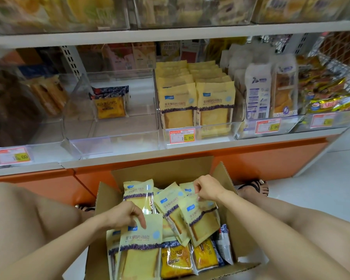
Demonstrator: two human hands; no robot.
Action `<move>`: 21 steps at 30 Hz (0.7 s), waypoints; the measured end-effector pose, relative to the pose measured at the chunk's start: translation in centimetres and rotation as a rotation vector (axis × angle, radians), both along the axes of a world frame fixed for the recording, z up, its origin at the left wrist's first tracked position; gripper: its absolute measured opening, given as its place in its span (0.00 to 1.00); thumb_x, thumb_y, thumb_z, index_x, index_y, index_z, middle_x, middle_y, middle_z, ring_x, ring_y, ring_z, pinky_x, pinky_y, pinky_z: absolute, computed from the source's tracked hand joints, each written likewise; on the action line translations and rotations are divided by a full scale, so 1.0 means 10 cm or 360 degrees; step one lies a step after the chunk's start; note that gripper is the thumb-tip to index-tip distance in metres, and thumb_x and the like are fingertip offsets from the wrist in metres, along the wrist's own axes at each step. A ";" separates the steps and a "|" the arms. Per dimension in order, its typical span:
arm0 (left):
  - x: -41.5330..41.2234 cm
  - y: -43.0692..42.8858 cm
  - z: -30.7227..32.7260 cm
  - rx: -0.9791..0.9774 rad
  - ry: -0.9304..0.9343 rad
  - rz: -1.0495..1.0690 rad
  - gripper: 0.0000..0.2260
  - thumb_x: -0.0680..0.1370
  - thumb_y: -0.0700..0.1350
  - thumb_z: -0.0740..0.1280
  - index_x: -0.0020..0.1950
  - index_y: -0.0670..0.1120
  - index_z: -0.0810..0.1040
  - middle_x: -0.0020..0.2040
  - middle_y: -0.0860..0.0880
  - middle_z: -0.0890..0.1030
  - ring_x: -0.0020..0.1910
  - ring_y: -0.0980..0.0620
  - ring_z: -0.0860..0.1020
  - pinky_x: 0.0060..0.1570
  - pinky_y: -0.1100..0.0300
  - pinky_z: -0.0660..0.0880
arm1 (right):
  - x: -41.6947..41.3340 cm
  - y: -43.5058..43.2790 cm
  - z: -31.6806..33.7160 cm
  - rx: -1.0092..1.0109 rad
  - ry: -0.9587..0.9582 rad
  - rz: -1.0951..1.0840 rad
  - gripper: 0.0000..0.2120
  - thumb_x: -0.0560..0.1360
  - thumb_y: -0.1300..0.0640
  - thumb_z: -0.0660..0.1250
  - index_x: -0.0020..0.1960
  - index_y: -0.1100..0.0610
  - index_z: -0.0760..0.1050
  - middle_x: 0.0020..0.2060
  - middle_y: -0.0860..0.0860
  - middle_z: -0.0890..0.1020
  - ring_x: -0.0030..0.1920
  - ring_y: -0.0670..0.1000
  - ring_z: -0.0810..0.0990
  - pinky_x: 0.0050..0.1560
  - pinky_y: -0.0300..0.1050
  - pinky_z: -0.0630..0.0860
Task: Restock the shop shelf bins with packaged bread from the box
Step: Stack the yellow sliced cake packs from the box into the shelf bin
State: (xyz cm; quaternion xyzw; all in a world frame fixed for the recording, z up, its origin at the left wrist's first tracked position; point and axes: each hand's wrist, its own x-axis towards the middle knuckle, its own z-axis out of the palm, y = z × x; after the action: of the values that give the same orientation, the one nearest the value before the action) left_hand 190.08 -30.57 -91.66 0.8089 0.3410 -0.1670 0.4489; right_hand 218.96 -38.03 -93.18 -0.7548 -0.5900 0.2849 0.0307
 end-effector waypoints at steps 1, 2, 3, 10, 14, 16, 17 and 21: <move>0.02 0.00 0.01 0.0025 -0.0013 0.0017 0.16 0.75 0.32 0.64 0.46 0.53 0.82 0.50 0.57 0.80 0.53 0.61 0.77 0.46 0.77 0.70 | 0.00 -0.01 0.02 0.0047 -0.0006 0.0028 0.16 0.72 0.68 0.66 0.31 0.52 0.69 0.32 0.43 0.77 0.44 0.46 0.82 0.41 0.41 0.75; 0.04 0.00 0.02 0.0050 -0.0036 0.0042 0.16 0.74 0.32 0.65 0.46 0.54 0.82 0.50 0.59 0.80 0.51 0.62 0.77 0.47 0.77 0.70 | -0.01 -0.02 0.06 0.0088 -0.0006 0.0059 0.15 0.72 0.67 0.66 0.33 0.51 0.69 0.32 0.43 0.76 0.44 0.46 0.82 0.44 0.43 0.76; 0.05 0.01 0.03 0.0077 -0.0070 0.0072 0.17 0.74 0.32 0.65 0.45 0.55 0.82 0.49 0.60 0.80 0.51 0.64 0.77 0.48 0.76 0.70 | -0.01 -0.03 0.08 0.0108 -0.0010 0.0089 0.14 0.73 0.65 0.66 0.34 0.51 0.69 0.32 0.42 0.76 0.43 0.45 0.81 0.45 0.43 0.75; 0.11 0.08 0.10 0.0135 -0.0149 0.0008 0.19 0.72 0.38 0.72 0.59 0.56 0.77 0.60 0.60 0.75 0.61 0.67 0.68 0.58 0.79 0.60 | 0.03 -0.09 0.15 0.0167 -0.0043 0.0264 0.20 0.71 0.69 0.58 0.33 0.45 0.66 0.31 0.42 0.75 0.42 0.51 0.78 0.44 0.45 0.74; 0.18 0.00 0.00 0.0412 -0.0117 0.0035 0.25 0.71 0.36 0.71 0.66 0.52 0.72 0.64 0.60 0.71 0.65 0.63 0.65 0.68 0.68 0.58 | -0.01 -0.13 0.12 0.0053 -0.0107 0.0475 0.16 0.73 0.68 0.61 0.41 0.51 0.82 0.42 0.42 0.78 0.49 0.49 0.78 0.49 0.40 0.71; 0.20 -0.03 -0.05 0.0415 -0.0195 0.0203 0.24 0.71 0.32 0.69 0.61 0.54 0.75 0.62 0.60 0.72 0.64 0.62 0.67 0.69 0.64 0.61 | -0.02 -0.16 0.07 -0.0007 -0.0135 0.0530 0.14 0.75 0.67 0.62 0.46 0.53 0.83 0.49 0.46 0.80 0.52 0.50 0.78 0.53 0.43 0.73; 0.21 -0.05 -0.07 0.0396 -0.0215 0.0250 0.22 0.70 0.30 0.68 0.54 0.55 0.77 0.59 0.59 0.75 0.62 0.61 0.69 0.68 0.62 0.63 | -0.01 -0.17 0.06 -0.0033 -0.0134 0.0539 0.14 0.75 0.67 0.62 0.48 0.53 0.83 0.51 0.47 0.80 0.53 0.51 0.78 0.53 0.44 0.73; 0.29 -0.15 -0.15 0.0335 -0.0159 0.0332 0.17 0.71 0.30 0.67 0.41 0.54 0.81 0.50 0.56 0.81 0.55 0.59 0.76 0.65 0.59 0.69 | 0.09 -0.18 0.08 -0.0189 -0.0136 0.0589 0.13 0.73 0.64 0.64 0.50 0.50 0.82 0.57 0.47 0.78 0.56 0.51 0.76 0.52 0.43 0.71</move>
State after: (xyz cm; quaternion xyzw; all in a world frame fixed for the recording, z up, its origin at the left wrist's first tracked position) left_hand 192.98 -32.07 -93.16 0.8190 0.4161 -0.0423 0.3929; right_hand 219.82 -39.82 -92.42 -0.6455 -0.7015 0.2877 -0.0920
